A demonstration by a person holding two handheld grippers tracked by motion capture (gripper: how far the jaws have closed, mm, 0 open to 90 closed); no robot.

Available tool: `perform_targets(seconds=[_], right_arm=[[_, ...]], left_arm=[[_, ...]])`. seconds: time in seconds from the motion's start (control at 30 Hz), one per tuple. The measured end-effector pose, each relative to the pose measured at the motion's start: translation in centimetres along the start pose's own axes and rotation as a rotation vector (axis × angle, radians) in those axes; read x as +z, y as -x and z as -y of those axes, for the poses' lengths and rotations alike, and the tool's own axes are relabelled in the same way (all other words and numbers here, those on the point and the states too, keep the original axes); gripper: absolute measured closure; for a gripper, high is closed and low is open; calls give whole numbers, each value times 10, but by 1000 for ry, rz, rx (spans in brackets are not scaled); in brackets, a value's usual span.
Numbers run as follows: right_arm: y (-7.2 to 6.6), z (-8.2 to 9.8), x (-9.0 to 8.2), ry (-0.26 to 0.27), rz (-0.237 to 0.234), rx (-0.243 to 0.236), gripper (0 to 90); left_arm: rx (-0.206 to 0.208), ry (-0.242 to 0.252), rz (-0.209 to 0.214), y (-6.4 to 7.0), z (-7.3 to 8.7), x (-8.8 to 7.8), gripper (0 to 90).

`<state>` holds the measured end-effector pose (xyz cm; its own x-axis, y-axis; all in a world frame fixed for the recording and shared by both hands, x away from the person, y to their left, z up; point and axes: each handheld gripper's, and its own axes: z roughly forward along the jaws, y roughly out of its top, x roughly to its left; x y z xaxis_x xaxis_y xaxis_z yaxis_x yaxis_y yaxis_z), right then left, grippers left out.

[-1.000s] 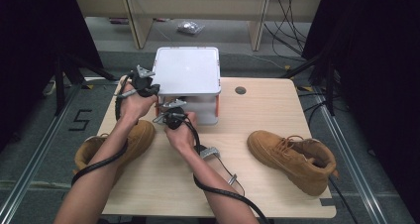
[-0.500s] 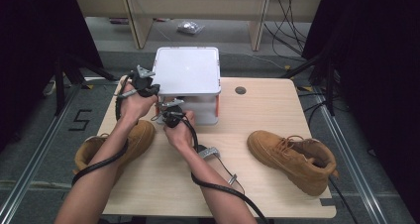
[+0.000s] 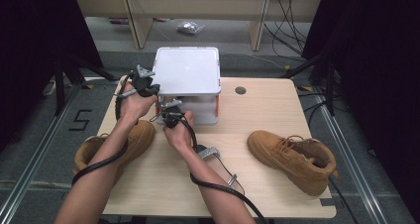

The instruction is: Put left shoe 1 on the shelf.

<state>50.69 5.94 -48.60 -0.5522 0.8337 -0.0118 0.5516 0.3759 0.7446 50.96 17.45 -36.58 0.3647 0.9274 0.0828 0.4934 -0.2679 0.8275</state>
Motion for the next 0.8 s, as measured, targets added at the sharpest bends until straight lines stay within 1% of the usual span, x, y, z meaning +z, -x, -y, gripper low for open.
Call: perform_targets(seconds=[0.03,0.13,0.2,0.23,0.27,0.33,0.4,0.43,0.5,0.53,0.57,0.6,0.63,0.67,0.7,0.73,0.8], right_arm=[[2,0,1,6,11,-14,895],[3,1,3,-6,12,-5,876],[3,2,4,-7,7,-9,865],[3,2,4,-7,6,-7,860],[3,1,4,-8,5,-9,848],[2,2,3,-8,0,-12,795],[2,1,0,-9,0,-20,781],[3,0,-2,-2,5,-31,758],[3,-2,-9,-23,-15,-28,703],[5,-3,-13,-44,-19,-44,670],[6,-4,-18,-60,-30,-44,649],[8,-5,-24,-86,-40,-45,617],[11,-5,-29,-111,-51,-64,586],[14,-4,-36,-143,-68,-72,568],[17,-4,-43,-160,-79,-71,552],[20,-2,-49,-179,-81,-82,534],[28,0,-63,-218,-102,-82,505]], left_arm=[[0,0,0,0,0,0,900],[0,1,0,0,0,0,900],[1,3,-2,0,0,0,900],[-19,18,3,1,1,1,900],[-18,18,1,1,1,1,900],[-15,19,0,1,1,1,900],[-11,20,-4,2,1,1,900],[-1,13,-7,1,1,1,900],[-2,21,-6,2,1,1,900],[-3,21,-4,2,1,1,900],[3,13,-4,1,1,0,899],[-10,23,0,1,1,1,899],[-4,16,1,0,1,1,899],[2,13,2,-1,1,0,899],[8,12,2,-1,1,0,899],[0,21,1,0,1,1,899],[-5,15,2,0,1,0,898]])
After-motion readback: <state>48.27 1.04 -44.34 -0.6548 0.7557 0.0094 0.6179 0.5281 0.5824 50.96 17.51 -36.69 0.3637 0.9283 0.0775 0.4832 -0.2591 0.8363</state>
